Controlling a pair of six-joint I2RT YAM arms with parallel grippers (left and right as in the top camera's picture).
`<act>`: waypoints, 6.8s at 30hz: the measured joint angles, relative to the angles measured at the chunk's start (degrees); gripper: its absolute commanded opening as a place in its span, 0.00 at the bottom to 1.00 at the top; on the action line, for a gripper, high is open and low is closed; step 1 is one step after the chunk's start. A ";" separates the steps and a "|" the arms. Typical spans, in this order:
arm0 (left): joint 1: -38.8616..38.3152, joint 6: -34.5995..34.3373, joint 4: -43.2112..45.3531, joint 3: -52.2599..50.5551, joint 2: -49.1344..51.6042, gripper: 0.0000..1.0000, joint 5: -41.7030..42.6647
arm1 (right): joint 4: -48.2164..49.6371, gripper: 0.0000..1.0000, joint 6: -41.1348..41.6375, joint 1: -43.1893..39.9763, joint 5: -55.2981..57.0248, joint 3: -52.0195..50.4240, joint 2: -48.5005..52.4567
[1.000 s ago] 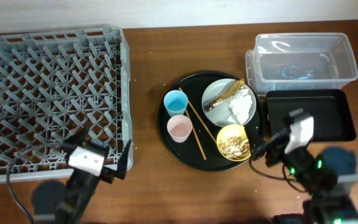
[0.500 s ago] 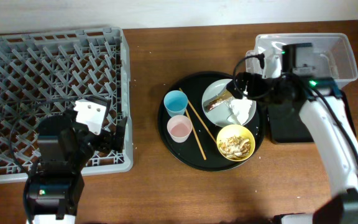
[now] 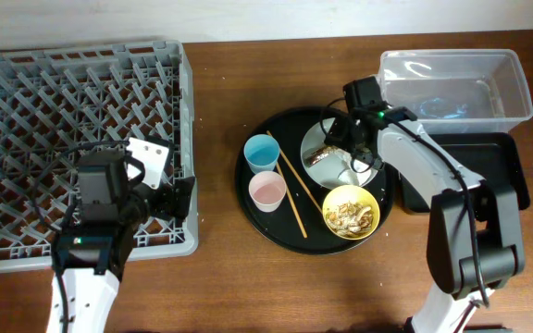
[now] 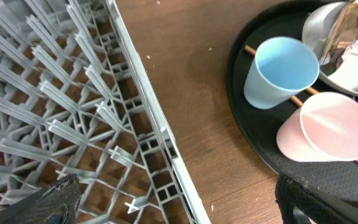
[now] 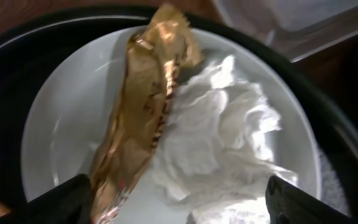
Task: Sort waste into correct bins and load items into the dishwasher rack
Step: 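Grasp the white tissue with the right gripper and drop it in the clear bin, then grasp the gold wrapper with the right gripper and move it right, then carry the gold wrapper with the right gripper into the clear bin, then grasp the yellow bowl rim with the right gripper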
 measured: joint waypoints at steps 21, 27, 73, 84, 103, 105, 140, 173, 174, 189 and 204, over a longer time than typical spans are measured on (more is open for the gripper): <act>0.00 -0.02 0.00 0.00 4.61 0.99 -0.04 | -28.83 0.04 -10.71 1.46 2.73 26.73 -0.57; 0.00 0.00 0.02 0.00 4.61 0.99 -0.22 | -22.99 0.04 -12.31 -1.68 11.67 32.76 -2.29; 0.00 0.00 0.02 0.00 4.81 0.99 -0.46 | -3.87 0.04 -15.30 2.62 -4.11 1.53 1.97; 0.00 0.00 0.02 0.00 4.81 0.99 -0.44 | -18.51 0.04 2.73 -24.68 -2.21 2.01 -23.10; 0.00 0.00 0.00 0.00 4.81 0.99 -0.44 | -8.33 0.81 1.03 -29.57 -2.25 -9.25 -14.75; 0.00 0.00 0.00 0.00 4.81 0.99 -0.44 | -8.52 0.81 -0.02 -29.09 -2.23 -9.22 -13.55; 0.00 0.00 0.04 0.00 4.83 0.99 -0.46 | 2.58 0.04 -8.76 -27.69 -11.96 10.19 -14.80; 0.00 0.00 0.02 0.00 4.83 0.99 -0.46 | -33.16 0.64 -18.99 1.75 -18.34 10.67 -13.35; 0.00 0.00 -0.02 0.00 4.83 0.99 -0.44 | -32.48 0.60 -17.62 3.08 -17.11 9.44 -12.37; 0.00 0.00 0.02 0.00 4.83 0.99 -0.46 | -21.27 0.18 -9.99 9.38 -13.27 -4.66 -2.71; 0.00 0.00 -0.04 0.00 4.83 0.99 -0.44 | -40.22 0.04 -19.06 4.66 -14.03 13.35 -7.96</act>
